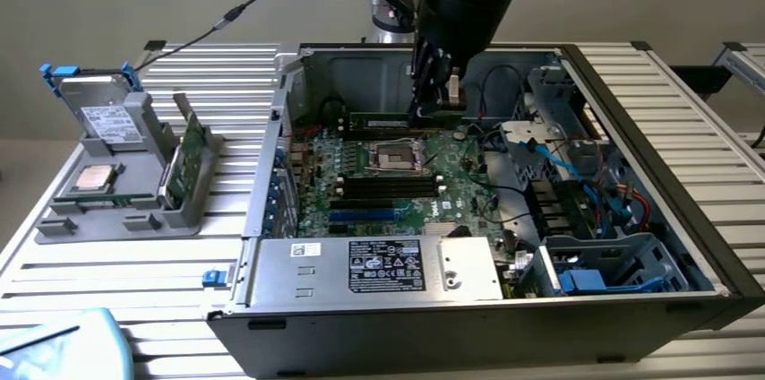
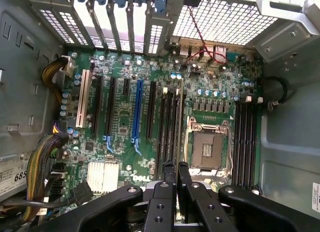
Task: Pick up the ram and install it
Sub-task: 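Insert the ram into the slot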
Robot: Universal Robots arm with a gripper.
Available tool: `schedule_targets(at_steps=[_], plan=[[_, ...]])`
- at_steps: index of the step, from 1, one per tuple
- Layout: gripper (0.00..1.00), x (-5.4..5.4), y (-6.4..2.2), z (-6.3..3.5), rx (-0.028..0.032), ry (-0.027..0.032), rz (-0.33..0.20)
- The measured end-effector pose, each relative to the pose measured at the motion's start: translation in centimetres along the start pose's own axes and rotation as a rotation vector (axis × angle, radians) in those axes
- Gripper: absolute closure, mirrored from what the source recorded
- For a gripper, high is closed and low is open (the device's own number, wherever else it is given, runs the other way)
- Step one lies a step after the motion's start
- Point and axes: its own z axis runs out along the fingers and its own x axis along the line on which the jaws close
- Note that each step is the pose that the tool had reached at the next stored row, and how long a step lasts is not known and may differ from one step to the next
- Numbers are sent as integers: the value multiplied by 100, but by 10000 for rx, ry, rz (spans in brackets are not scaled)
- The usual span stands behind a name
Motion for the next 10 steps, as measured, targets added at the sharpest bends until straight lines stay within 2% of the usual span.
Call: schedule_targets(at_steps=[10], plan=[[86, -9, -2, 23, 1, 1, 0]])
